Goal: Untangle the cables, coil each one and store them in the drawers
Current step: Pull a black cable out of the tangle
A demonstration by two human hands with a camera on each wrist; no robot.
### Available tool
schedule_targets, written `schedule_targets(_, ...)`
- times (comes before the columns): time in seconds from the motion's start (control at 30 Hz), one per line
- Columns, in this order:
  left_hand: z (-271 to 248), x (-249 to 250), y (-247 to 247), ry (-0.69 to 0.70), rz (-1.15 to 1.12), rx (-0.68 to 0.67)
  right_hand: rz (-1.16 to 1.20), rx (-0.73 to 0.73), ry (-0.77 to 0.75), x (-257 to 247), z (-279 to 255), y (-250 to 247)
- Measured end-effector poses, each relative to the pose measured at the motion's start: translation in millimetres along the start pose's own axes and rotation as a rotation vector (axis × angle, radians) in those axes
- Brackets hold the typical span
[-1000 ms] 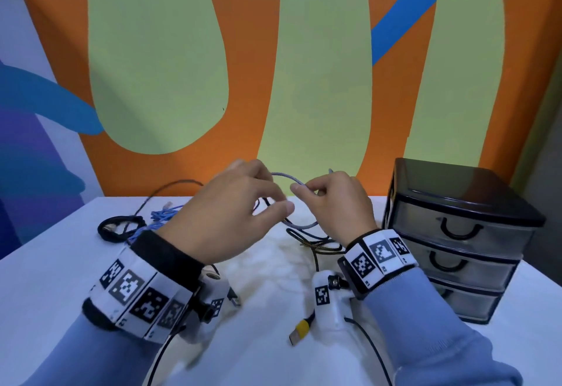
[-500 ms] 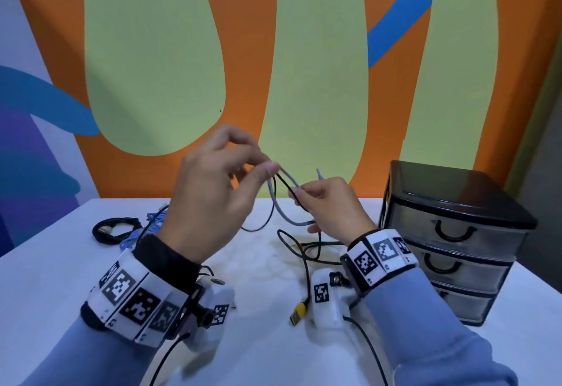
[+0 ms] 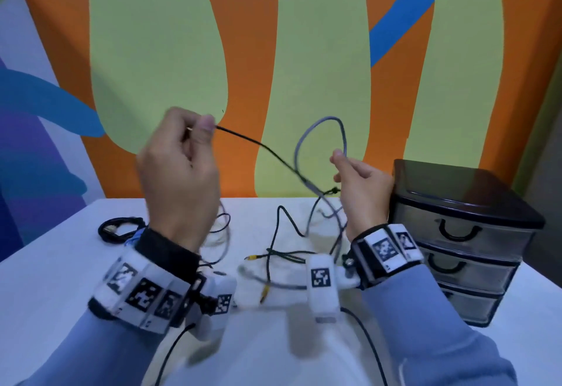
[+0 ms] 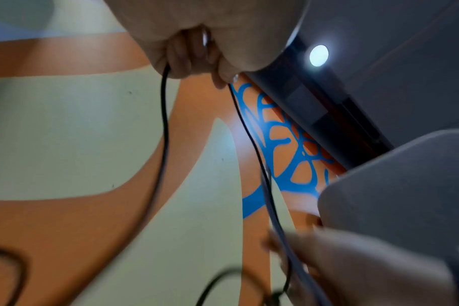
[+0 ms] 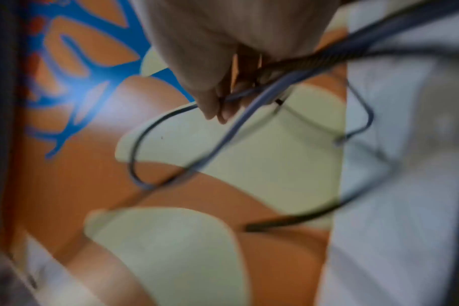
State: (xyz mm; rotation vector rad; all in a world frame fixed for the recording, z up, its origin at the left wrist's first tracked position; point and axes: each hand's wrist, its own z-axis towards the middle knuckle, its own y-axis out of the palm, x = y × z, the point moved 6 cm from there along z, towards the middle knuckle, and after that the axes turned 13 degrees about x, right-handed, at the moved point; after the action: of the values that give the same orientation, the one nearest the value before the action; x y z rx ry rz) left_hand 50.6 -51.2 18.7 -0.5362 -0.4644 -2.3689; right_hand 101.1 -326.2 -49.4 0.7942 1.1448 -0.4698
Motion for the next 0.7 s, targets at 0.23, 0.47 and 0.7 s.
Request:
schedule_targets(0.23,17,-9,-5,-0.113,-0.246,-0.086,-0.408,-0.065,-0.179,18,1,7)
schedule_targets(0.47,50,-32,-37,-0.332,-0.585,0.258,-0.746,-0.166,-0.102,38,16,-4)
schedule_targets(0.7,27,-10,-6,-0.161,-0.401,-0.172,-0.251,-0.202,-0.434,-32,-18,15)
